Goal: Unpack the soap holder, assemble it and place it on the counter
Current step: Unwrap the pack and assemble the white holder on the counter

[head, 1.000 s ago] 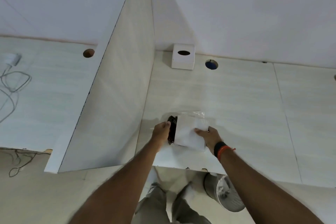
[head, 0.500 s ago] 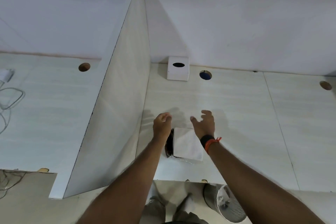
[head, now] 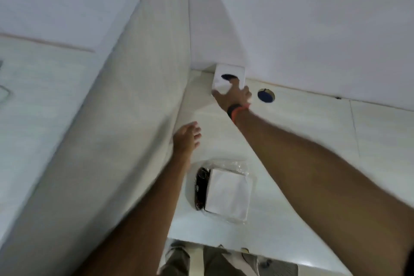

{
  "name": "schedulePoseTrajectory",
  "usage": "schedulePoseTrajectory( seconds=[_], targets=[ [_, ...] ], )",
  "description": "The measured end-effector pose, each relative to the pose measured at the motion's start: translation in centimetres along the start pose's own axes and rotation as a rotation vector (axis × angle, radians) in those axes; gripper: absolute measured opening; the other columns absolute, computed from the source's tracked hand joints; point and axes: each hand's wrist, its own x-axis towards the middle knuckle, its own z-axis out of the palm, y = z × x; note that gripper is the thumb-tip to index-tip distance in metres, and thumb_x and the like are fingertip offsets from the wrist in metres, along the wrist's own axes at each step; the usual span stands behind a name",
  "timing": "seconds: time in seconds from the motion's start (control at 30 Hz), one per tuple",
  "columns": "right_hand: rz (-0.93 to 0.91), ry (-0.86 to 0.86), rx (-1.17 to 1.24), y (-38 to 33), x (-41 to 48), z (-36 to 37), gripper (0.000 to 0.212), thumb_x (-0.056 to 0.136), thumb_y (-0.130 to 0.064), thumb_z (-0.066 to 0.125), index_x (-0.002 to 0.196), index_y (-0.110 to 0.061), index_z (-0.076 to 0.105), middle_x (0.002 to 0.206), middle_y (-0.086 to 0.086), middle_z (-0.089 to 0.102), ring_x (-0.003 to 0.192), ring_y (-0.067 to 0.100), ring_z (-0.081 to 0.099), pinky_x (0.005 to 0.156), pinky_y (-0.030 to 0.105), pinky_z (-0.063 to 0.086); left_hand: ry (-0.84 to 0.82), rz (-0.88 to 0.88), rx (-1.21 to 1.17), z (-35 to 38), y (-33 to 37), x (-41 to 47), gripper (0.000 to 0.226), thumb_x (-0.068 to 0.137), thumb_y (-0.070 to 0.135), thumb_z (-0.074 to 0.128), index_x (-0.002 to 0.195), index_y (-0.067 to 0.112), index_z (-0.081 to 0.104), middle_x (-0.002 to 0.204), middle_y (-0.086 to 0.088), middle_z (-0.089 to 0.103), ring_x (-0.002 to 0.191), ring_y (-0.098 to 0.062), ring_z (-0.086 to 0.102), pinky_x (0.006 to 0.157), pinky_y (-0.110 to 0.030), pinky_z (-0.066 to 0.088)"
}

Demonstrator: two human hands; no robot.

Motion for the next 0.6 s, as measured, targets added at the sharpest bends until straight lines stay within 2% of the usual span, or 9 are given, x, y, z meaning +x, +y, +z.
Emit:
schedulePoseTrajectory(
  seconds=[0.07,0.13,0.2,0.3,0.37,0.43,0.5,0.6],
  targets=[
    [0.022,-0.035,-0.118,0.1,2.5,1.6,0.081,0.076,-0.065,0.064,0.145,-0.036,0.033,0.155,0.032,0.020,0.145,0.046,0.018,0.113,0.054,0.023,-0.010,-0.046,-0.046,0.0,-0.1,0.8,0.029,0.098,0.025,0.050,0.121,0.014,0.061,0.108,-0.006,0.065,0.103,-0.023,0.061,0.077,-0.028,0.047],
    [0.095,-0.086,-0.144,0.5,3.6,3.4,0.090,0.074,-0.071,0.062,0.147,-0.035,0.027,0.156,0.038,0.005,0.148,0.049,0.005,0.116,0.057,0.012,0.005,-0.107,-0.076,-0.6,-1.3,1.6,0.031,0.098,0.030,0.049,0.123,0.014,0.060,0.115,-0.006,0.063,0.105,-0.022,0.061,0.082,-0.031,0.048],
    [0.145,-0.052,-0.094,-0.4,3.9,5.0,0.096,0.069,-0.072,0.067,0.146,-0.031,0.026,0.155,0.039,-0.003,0.146,0.052,0.000,0.115,0.062,0.009,0.000,-0.101,-0.102,-1.2,-2.3,2.4,0.035,0.099,0.032,0.048,0.127,0.013,0.059,0.118,-0.005,0.062,0.108,-0.022,0.061,0.091,-0.034,0.046],
    [0.167,-0.008,-0.152,0.1,4.4,6.0,0.100,0.067,-0.070,0.071,0.145,-0.030,0.024,0.156,0.036,-0.009,0.146,0.052,-0.002,0.110,0.068,0.013,-0.020,-0.188,-0.095,0.0,-4.0,2.6,0.040,0.098,0.035,0.049,0.130,0.013,0.058,0.121,-0.006,0.062,0.109,-0.022,0.061,0.092,-0.034,0.046],
    [0.162,0.047,-0.166,0.8,5.1,6.9,0.096,0.067,-0.067,0.072,0.142,-0.031,0.025,0.159,0.031,-0.007,0.147,0.049,0.003,0.108,0.068,0.018,-0.038,-0.181,-0.086,0.7,-4.2,2.4,0.041,0.097,0.034,0.051,0.132,0.013,0.057,0.125,-0.007,0.063,0.108,-0.022,0.062,0.091,-0.035,0.047],
    [0.158,0.076,-0.158,1.6,5.6,6.7,0.083,0.070,-0.057,0.073,0.137,-0.032,0.031,0.155,0.026,0.009,0.140,0.047,0.021,0.103,0.062,0.030,-0.059,-0.165,-0.044,1.3,-3.7,2.2,0.040,0.097,0.033,0.053,0.131,0.013,0.058,0.128,-0.008,0.062,0.112,-0.024,0.062,0.094,-0.036,0.047],
    [0.118,0.124,-0.114,2.3,5.7,6.1,0.071,0.072,-0.046,0.072,0.131,-0.030,0.038,0.139,0.018,0.028,0.123,0.041,0.039,0.094,0.053,0.041,-0.096,-0.153,-0.017,1.5,-2.9,2.6,0.042,0.096,0.036,0.054,0.131,0.014,0.058,0.131,-0.009,0.061,0.119,-0.025,0.060,0.095,-0.037,0.047],
    [0.104,0.154,-0.046,3.1,4.4,5.3,0.075,0.059,-0.051,0.071,0.123,-0.028,0.041,0.123,0.011,0.034,0.111,0.036,0.043,0.085,0.048,0.047,-0.134,-0.167,-0.003,1.1,-2.4,3.0,0.049,0.095,0.046,0.051,0.135,0.019,0.056,0.138,-0.008,0.057,0.123,-0.025,0.057,0.095,-0.035,0.047]
  ],
)
